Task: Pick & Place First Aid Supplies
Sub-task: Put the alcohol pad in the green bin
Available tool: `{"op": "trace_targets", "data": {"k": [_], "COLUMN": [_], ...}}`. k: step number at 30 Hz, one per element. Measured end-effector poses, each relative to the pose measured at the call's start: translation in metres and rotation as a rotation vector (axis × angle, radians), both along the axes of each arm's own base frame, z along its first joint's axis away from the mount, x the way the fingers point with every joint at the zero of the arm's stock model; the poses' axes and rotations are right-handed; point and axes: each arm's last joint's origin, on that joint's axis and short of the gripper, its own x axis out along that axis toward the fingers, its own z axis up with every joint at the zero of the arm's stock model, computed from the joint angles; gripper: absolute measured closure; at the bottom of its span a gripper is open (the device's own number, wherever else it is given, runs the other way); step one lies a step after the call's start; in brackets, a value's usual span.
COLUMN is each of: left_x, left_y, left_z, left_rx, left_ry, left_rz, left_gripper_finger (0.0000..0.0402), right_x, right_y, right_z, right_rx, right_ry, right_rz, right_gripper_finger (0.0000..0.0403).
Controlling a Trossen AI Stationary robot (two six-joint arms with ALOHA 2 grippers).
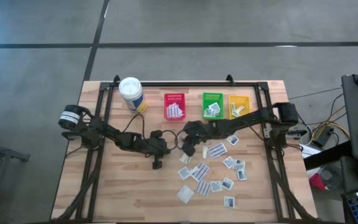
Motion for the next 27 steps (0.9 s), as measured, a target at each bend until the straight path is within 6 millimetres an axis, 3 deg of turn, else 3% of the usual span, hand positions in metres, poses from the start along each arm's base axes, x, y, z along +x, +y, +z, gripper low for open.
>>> {"op": "trace_targets", "data": {"k": [12,27], "left_x": [0.002,0.002], "left_y": [0.0,-0.001], "left_z": [0.003,0.003], "left_rx": [0.0,0.013], "left_ry": [-0.026,-0.031], "left_rz": [-0.001,-0.015], "left_gripper_finger": [0.0372,0.0372], "right_x": [-0.038,-0.082], "right_y": [-0.028,-0.06], "right_z": [0.041,0.052], "right_rx": [-0.209,-0.247], "right_ry": [-0.042,-0.062], "right_rz": [-0.171,-0.352], "right_gripper_finger": [0.0394,0.0394]}}
